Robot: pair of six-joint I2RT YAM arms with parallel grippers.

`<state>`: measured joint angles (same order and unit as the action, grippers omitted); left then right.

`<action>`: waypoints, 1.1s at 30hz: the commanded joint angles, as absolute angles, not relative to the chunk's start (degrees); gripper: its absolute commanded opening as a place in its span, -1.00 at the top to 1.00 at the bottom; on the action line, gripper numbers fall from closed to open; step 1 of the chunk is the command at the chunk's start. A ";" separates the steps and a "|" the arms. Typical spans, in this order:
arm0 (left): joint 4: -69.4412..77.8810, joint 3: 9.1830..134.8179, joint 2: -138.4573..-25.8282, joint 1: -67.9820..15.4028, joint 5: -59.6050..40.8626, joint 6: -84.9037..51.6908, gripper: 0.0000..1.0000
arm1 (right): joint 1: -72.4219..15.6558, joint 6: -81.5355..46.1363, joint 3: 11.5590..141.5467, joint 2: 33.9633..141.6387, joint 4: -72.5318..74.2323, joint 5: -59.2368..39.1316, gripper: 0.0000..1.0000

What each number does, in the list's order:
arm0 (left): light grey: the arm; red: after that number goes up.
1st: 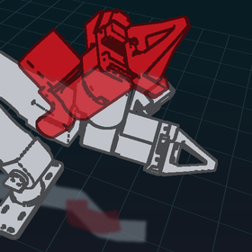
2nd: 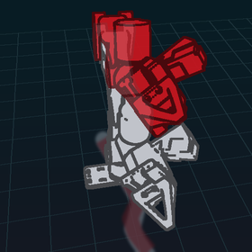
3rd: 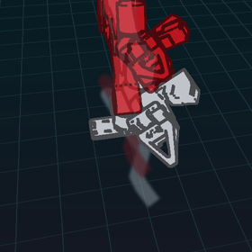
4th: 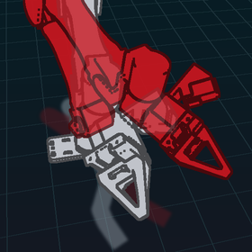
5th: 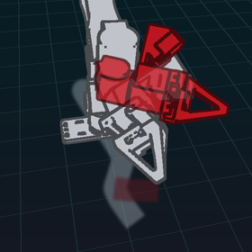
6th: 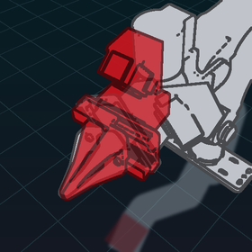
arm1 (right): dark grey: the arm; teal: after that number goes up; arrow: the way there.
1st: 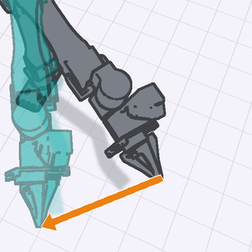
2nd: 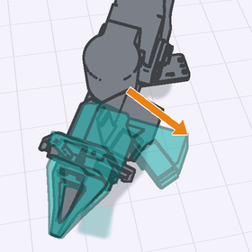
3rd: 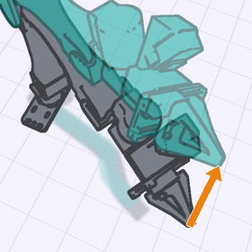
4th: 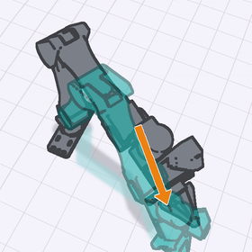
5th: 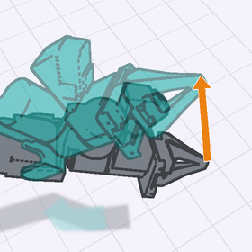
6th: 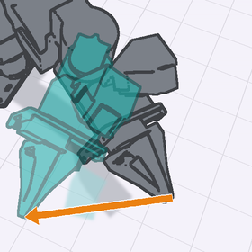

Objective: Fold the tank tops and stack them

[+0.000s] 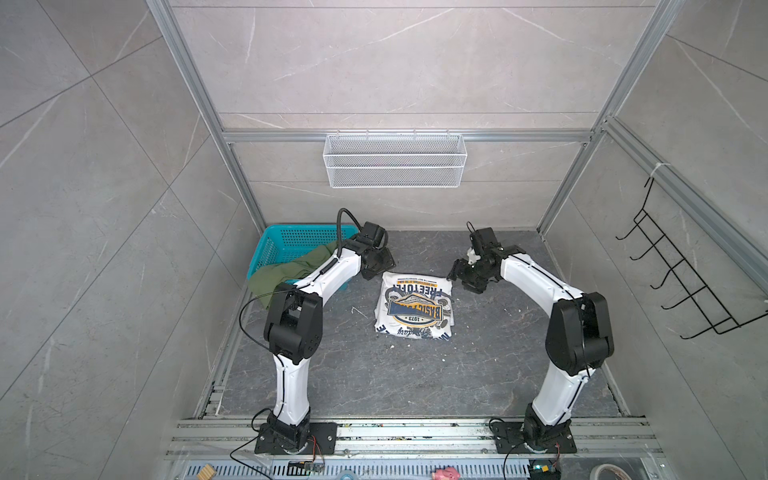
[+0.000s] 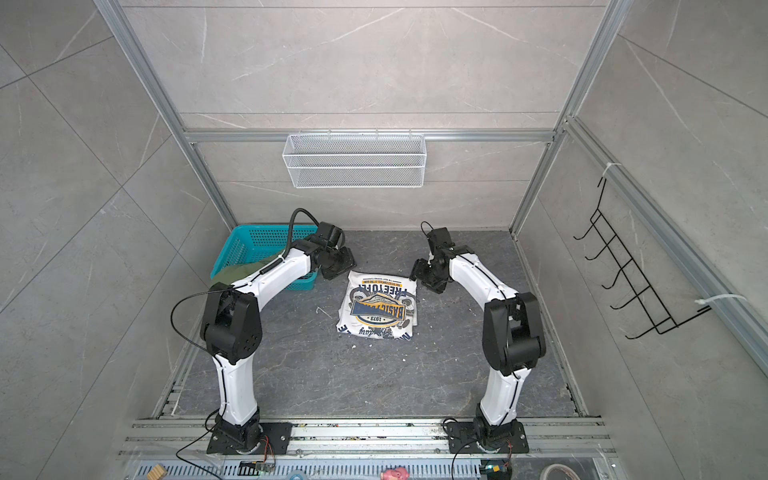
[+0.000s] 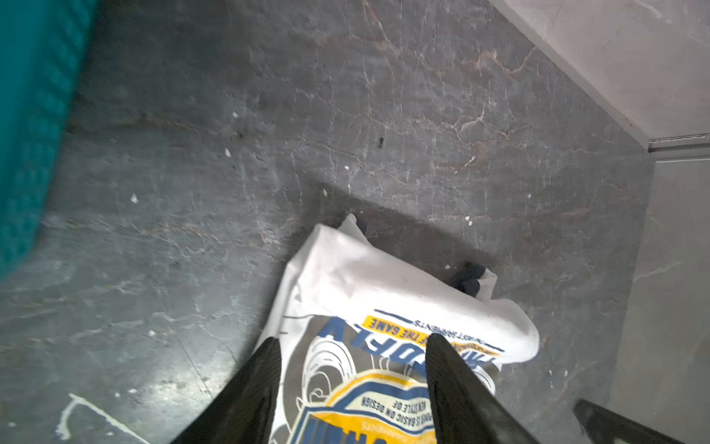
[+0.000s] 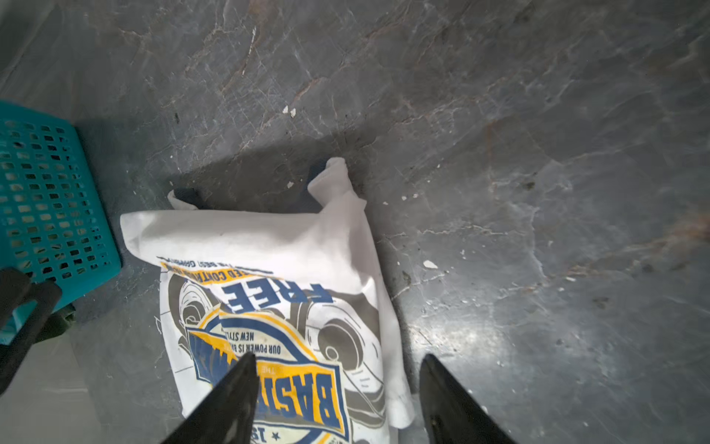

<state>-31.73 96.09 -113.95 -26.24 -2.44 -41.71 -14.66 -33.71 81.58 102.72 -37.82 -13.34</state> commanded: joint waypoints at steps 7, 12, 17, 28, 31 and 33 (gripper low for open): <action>-27.41 87.74 -108.46 -27.05 -5.88 -32.37 -0.05 | -17.13 -28.13 76.49 103.01 -31.38 -11.34 -0.33; -27.92 91.20 -114.27 -27.33 -4.23 -31.69 -0.08 | -17.30 -27.65 80.76 108.74 -31.44 -10.65 -0.31; -29.35 96.23 -120.07 -27.33 -3.50 -30.57 -0.15 | -17.31 -27.09 84.23 112.60 -31.68 -10.50 -0.30; -28.96 103.06 -126.34 -27.33 -3.24 -29.97 0.07 | -17.29 -27.26 90.59 117.58 -32.67 -12.41 0.17; -28.65 104.00 -126.81 -27.33 -3.74 -30.05 0.26 | -17.25 -27.33 91.77 118.12 -33.20 -12.48 0.38; -28.83 104.61 -126.98 -27.31 -3.86 -30.30 0.41 | -17.31 -27.42 92.40 118.47 -33.57 -12.58 0.50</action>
